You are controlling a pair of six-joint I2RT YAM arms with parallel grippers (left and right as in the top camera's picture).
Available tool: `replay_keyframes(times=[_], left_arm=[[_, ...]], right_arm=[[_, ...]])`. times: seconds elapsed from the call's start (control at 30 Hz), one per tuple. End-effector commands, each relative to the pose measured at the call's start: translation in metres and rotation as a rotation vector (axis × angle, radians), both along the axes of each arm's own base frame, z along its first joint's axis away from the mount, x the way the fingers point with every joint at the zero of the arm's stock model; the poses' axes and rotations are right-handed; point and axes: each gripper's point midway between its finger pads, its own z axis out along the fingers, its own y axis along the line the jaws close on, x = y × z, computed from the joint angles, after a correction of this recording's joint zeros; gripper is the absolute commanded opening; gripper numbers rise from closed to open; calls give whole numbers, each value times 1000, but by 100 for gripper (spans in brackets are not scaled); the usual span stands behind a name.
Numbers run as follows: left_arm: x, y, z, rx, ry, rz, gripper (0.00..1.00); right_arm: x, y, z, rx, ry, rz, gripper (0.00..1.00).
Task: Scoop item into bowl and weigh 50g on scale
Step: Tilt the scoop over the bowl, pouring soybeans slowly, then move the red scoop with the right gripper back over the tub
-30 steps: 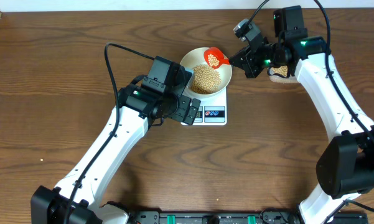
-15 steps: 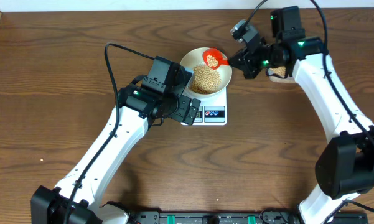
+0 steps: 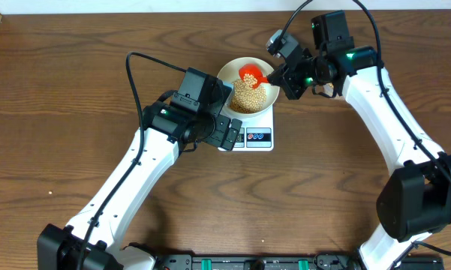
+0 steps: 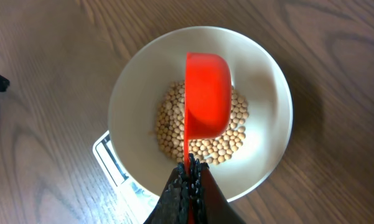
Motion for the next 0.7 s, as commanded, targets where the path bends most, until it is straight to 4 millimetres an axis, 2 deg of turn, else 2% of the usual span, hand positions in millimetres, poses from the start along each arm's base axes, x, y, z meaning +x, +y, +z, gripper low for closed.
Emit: replay_keyframes(times=[0.0,0.27,0.67], left_arm=[[-1,3,-7,17,14,5,97],[-1,3,-7,17,14,5,97],[-1,3,-7,17,14,5,97]], right_arm=[[-4,0,14,62,1,14,1],[1,-15,38,269,67,-12,1],[4,-23,48,354,109,-43,1]])
